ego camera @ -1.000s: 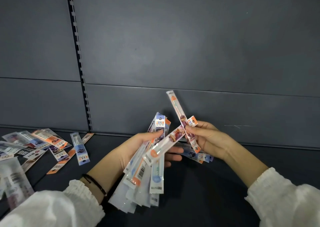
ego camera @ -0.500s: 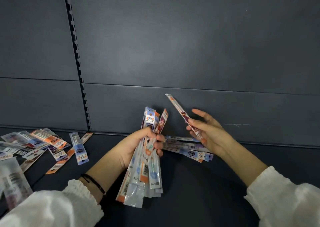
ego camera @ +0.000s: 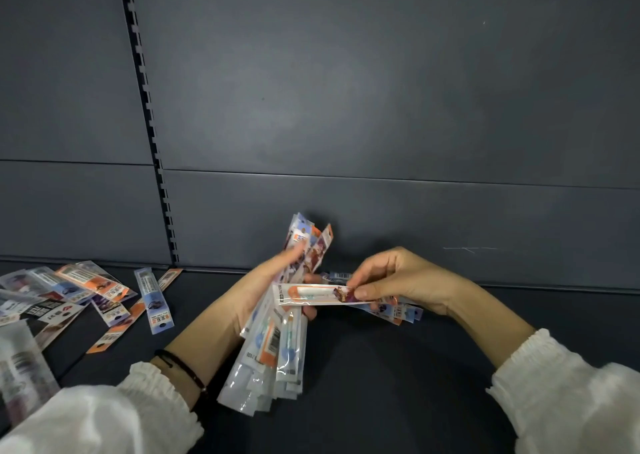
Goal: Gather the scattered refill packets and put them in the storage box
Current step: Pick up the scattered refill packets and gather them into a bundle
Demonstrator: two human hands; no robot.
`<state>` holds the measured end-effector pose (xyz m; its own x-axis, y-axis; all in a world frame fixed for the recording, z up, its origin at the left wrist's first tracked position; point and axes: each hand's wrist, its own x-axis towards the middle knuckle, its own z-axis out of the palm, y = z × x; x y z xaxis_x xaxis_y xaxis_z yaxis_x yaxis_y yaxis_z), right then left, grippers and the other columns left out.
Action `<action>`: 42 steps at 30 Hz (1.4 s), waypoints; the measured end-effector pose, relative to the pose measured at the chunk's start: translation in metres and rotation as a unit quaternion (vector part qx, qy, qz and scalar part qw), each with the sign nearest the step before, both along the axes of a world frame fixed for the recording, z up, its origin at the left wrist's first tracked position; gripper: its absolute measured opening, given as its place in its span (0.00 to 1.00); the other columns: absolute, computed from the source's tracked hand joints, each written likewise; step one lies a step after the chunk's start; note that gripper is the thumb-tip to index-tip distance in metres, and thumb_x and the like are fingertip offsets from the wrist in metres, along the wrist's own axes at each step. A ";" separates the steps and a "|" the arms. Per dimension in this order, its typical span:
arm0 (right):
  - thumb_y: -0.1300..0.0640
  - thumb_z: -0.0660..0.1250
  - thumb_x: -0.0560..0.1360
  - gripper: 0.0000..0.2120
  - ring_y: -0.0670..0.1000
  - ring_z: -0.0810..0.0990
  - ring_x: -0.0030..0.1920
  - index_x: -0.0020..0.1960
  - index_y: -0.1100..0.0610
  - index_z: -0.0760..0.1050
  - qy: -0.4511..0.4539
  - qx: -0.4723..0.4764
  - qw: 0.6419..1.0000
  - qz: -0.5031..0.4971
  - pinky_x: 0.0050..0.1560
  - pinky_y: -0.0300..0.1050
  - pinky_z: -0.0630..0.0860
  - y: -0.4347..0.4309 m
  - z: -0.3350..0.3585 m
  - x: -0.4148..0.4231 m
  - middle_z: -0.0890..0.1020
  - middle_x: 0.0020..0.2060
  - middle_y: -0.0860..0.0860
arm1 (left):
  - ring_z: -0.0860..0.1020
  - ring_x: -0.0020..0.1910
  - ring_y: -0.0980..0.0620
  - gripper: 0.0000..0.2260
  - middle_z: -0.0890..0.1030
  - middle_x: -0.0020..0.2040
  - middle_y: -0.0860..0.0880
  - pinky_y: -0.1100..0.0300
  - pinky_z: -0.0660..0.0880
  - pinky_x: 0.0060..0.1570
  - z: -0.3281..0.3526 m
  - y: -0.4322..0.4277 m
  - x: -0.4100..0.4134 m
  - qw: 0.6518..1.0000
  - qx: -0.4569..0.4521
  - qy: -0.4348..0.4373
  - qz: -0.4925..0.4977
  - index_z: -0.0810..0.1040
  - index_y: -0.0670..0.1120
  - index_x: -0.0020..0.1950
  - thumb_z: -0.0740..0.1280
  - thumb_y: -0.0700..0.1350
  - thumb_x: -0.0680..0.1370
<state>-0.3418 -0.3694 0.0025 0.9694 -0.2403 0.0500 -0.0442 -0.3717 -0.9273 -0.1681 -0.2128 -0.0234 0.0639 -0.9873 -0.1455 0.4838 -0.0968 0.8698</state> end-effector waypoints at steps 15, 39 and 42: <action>0.66 0.75 0.68 0.22 0.49 0.83 0.44 0.59 0.50 0.77 -0.076 0.027 0.988 -0.135 0.49 0.44 0.80 0.007 0.000 0.008 0.80 0.57 0.52 | 0.78 0.31 0.50 0.22 0.76 0.33 0.45 0.60 0.77 0.32 -0.001 0.001 -0.008 0.993 0.000 0.009 -0.116 0.75 0.39 0.50 0.79 0.40 0.60; 0.69 0.67 0.73 0.14 0.49 0.81 0.50 0.54 0.55 0.80 -0.310 0.073 0.944 -0.087 0.58 0.47 0.77 0.064 0.065 0.032 0.84 0.46 0.51 | 0.78 0.40 0.54 0.24 0.79 0.37 0.52 0.60 0.74 0.42 0.029 0.004 -0.026 0.909 -0.255 -0.284 0.165 0.73 0.46 0.57 0.74 0.39 0.63; 0.71 0.67 0.73 0.14 0.46 0.81 0.44 0.51 0.54 0.80 -0.308 0.031 0.945 -0.100 0.48 0.41 0.78 0.066 0.064 0.035 0.83 0.42 0.50 | 0.79 0.40 0.56 0.25 0.80 0.36 0.53 0.63 0.75 0.42 0.023 0.001 -0.030 0.900 -0.241 -0.300 0.204 0.73 0.49 0.58 0.72 0.34 0.64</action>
<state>-0.3070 -0.3038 0.0665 0.6953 -0.4367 0.5708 0.4486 -0.3568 -0.8194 -0.1981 -0.2122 -0.0007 0.3605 -0.8027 0.4750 -0.1767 0.4413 0.8798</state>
